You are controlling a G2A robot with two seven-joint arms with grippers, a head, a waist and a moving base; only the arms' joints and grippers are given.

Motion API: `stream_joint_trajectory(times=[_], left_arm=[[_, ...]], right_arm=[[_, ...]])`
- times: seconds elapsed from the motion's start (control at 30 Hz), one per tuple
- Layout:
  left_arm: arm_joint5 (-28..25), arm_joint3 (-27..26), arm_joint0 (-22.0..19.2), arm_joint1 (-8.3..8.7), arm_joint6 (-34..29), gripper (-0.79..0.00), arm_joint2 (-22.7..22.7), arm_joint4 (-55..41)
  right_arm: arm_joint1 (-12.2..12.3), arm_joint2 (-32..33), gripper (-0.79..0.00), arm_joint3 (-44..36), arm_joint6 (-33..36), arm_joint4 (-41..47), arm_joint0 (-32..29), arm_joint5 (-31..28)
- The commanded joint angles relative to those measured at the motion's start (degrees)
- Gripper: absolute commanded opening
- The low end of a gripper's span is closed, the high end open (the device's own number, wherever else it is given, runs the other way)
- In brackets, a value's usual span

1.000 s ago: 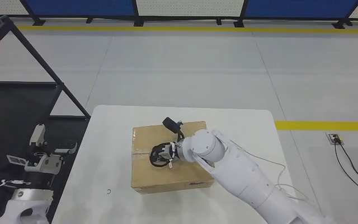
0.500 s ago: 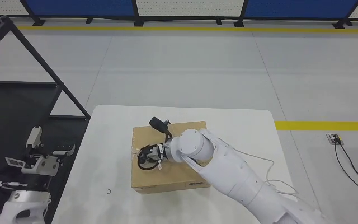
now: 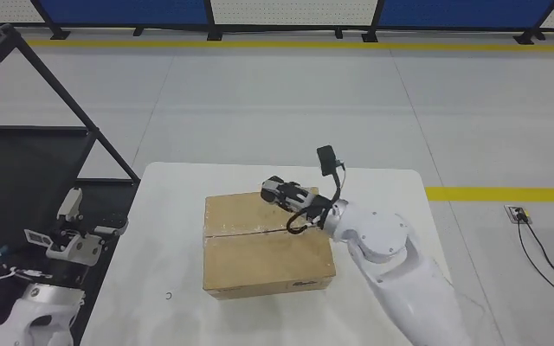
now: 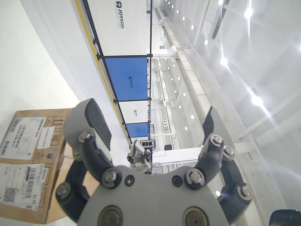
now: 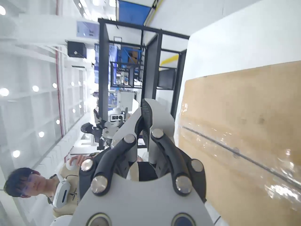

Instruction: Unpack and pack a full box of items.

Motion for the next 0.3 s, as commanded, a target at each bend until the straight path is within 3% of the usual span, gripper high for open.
stream_joint_trajectory(times=[0.0,0.13,0.23,0.27], left_arm=[[0.4,0.2,-0.4,0.14,-0.5,0.0,0.3,0.5],[1.5,0.7,-1.7,0.48,-1.9,0.0,1.0,1.5],[2.7,0.7,-2.7,0.8,-3.1,0.0,2.1,3.4],[3.0,0.7,-3.0,0.89,-3.4,0.0,2.5,4.0]], right_arm=[[0.9,5.9,-0.776,-5.3,-0.7,0.5,-6.2,-1.0],[2.0,14.9,-0.696,-10.7,-2.5,3.6,-15.6,-5.1],[2.4,19.8,-0.453,-12.4,-4.2,6.6,-21.0,-9.6],[2.4,21.2,-0.425,-12.6,-5.0,7.6,-22.5,-10.9]])
